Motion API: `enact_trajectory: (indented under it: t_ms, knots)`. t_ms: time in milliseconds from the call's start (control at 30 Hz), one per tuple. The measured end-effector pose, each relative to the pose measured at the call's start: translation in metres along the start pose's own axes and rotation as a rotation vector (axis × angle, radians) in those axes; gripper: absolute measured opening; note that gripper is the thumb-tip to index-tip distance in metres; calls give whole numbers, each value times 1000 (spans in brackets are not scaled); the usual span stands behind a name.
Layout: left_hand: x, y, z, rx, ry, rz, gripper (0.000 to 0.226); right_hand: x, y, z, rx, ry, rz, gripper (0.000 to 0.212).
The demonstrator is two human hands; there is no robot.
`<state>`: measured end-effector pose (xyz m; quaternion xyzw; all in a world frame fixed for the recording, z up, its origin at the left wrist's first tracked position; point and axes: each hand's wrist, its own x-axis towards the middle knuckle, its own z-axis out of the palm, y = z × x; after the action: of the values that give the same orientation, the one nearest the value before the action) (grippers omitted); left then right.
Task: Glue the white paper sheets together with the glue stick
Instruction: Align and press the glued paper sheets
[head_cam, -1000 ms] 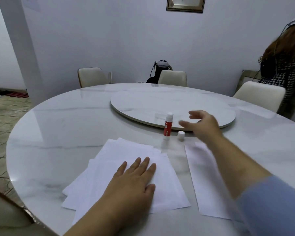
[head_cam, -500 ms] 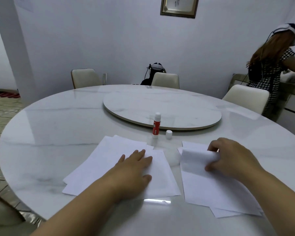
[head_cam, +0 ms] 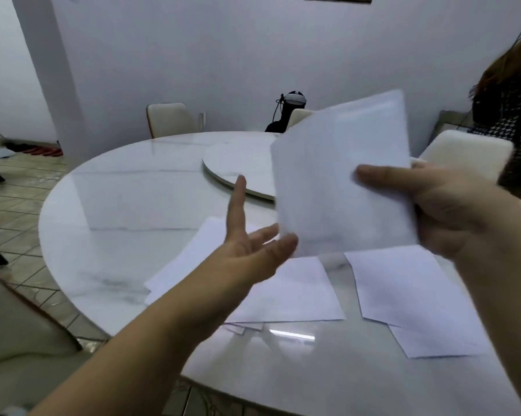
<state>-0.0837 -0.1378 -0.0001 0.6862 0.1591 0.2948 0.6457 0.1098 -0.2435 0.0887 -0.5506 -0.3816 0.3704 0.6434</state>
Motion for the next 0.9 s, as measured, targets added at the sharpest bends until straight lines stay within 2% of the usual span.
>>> enact_trajectory:
  t_ms: [67,167,233,300,400,500,600,733,900]
  knots:
    - [3,1,-8,-74,134,22,97,4,13,16,33,9,58,45]
    - [-1,8,-28,-43,365,5,85,8,33,19,32,22,58,71]
    - [-7,6,-46,33,400,-51,81,7,47,11,39,2,74,91]
    - [-14,2,-60,72,362,-124,71,6,63,2,-47,23,95,102]
    - [-21,-6,-69,156,338,-192,41,6,81,-3,-245,87,113,90]
    - [-26,-17,-76,356,430,-202,14,6,91,-6,-345,61,97,59]
    - [-32,-20,-78,474,436,-221,8,9,99,-9,-361,52,102,40]
    - [-37,-24,-77,560,432,-259,10,11,109,-9,-336,68,138,39]
    - [-37,-33,-81,654,482,-243,17,12,114,-9,-513,129,82,54]
